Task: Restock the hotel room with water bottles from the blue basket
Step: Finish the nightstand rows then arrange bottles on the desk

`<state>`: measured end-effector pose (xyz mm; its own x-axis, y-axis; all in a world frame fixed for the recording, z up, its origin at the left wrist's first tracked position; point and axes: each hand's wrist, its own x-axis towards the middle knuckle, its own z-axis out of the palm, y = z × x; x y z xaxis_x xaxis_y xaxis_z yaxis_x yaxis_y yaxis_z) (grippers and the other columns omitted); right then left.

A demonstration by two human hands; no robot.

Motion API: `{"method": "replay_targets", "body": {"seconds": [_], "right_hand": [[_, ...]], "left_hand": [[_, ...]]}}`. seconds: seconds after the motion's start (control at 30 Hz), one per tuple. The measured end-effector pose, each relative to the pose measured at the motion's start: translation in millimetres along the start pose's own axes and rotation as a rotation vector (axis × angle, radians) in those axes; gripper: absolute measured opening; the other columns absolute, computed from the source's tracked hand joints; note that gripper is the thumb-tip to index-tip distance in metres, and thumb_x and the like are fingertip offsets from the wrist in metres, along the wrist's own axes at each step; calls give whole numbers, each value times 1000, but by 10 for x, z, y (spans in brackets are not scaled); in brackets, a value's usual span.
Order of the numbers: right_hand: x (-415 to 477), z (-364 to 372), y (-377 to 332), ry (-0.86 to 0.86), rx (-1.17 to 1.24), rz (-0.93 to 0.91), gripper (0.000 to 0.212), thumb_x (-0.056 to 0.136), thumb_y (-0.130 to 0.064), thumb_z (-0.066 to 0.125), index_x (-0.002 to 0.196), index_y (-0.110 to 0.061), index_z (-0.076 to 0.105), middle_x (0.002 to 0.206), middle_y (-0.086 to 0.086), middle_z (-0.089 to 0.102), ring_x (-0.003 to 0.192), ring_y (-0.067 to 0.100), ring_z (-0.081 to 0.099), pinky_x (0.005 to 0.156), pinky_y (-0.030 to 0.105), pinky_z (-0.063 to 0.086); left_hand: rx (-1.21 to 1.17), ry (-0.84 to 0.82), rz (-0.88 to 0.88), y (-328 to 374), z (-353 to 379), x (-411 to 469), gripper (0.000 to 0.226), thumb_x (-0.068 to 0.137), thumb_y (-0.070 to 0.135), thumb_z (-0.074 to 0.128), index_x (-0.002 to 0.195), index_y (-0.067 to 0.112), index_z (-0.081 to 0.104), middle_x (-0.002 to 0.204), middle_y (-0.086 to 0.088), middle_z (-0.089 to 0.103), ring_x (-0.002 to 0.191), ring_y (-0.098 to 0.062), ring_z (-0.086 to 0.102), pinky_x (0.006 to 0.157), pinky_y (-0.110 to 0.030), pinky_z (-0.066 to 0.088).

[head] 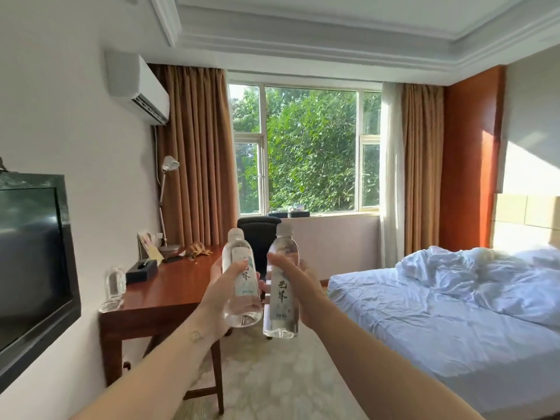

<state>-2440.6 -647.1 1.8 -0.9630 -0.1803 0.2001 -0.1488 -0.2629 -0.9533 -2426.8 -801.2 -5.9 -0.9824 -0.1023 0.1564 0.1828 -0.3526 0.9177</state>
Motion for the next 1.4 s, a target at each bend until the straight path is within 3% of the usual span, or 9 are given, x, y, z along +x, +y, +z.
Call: {"method": "replay_targets", "body": {"seconds": [0.07, 0.23, 0.4, 0.6, 0.83, 0.97, 1.1, 1.2, 1.4], "right_hand": [[258, -120, -103, 15, -29, -22, 42, 76, -38, 81, 107, -15, 65, 92, 14, 71, 82, 32, 72, 82, 52, 59], [829, -389, -502, 8, -85, -101, 40, 80, -35, 77, 109, -12, 62, 91, 10, 66, 73, 21, 65, 76, 40, 58], [1271, -607, -919, -19, -59, -170, 47, 85, -34, 71, 122, -8, 57, 90, 10, 63, 76, 24, 60, 92, 48, 53], [1671, -868, -1147, -19, -22, -170, 56, 86, -38, 70, 131, -7, 56, 100, 14, 62, 83, 26, 58, 86, 44, 53], [2113, -1087, -957, -23, 1, -79, 44, 85, -36, 71, 114, -6, 60, 76, 8, 61, 63, 23, 60, 69, 37, 55], [2433, -1155, -838, -25, -17, -79, 41, 85, -37, 72, 113, -9, 60, 75, 7, 62, 62, 22, 61, 66, 36, 56], [2786, -1197, -758, -57, -10, -67, 32, 85, -36, 72, 99, -10, 61, 72, 6, 62, 58, 21, 61, 62, 34, 57], [3112, -1215, -708, -27, 2, -65, 34, 84, -34, 73, 103, -9, 60, 73, 7, 61, 58, 22, 60, 58, 32, 56], [3808, -1248, -520, 14, -35, -43, 38, 83, -35, 74, 106, -8, 59, 85, 10, 60, 70, 25, 59, 78, 42, 54]], "left_hand": [[32, 7, 16, 60, 121, 264, 46, 91, 26, 66, 133, 30, 47, 100, -15, 68, 79, -28, 73, 63, -44, 58], [124, -10, 124, 341, 497, 859, 62, 88, 29, 69, 140, 31, 36, 103, -15, 68, 73, -23, 75, 58, -39, 58], [186, -43, 242, 601, 848, 1277, 73, 86, 32, 71, 145, 32, 28, 108, -15, 68, 81, -26, 75, 60, -40, 59], [186, -57, 298, 541, 1043, 1603, 66, 88, 29, 69, 143, 33, 33, 106, -11, 69, 87, -23, 73, 63, -40, 60], [221, -57, 295, 288, 1041, 2054, 74, 84, 31, 70, 146, 31, 30, 108, -12, 69, 84, -20, 74, 62, -36, 60], [201, -95, 297, 198, 1012, 2368, 66, 88, 30, 67, 144, 32, 32, 106, -11, 67, 83, -21, 74, 62, -37, 60], [192, -100, 296, 121, 987, 2733, 63, 90, 30, 66, 144, 30, 33, 113, -12, 64, 84, -20, 73, 66, -38, 59], [167, -101, 291, 71, 951, 3096, 61, 90, 30, 65, 143, 30, 35, 113, -12, 64, 83, -19, 72, 64, -36, 58], [128, -97, 272, -37, 767, 3813, 61, 90, 31, 65, 143, 29, 35, 106, -10, 65, 83, -21, 71, 67, -37, 58]]}}
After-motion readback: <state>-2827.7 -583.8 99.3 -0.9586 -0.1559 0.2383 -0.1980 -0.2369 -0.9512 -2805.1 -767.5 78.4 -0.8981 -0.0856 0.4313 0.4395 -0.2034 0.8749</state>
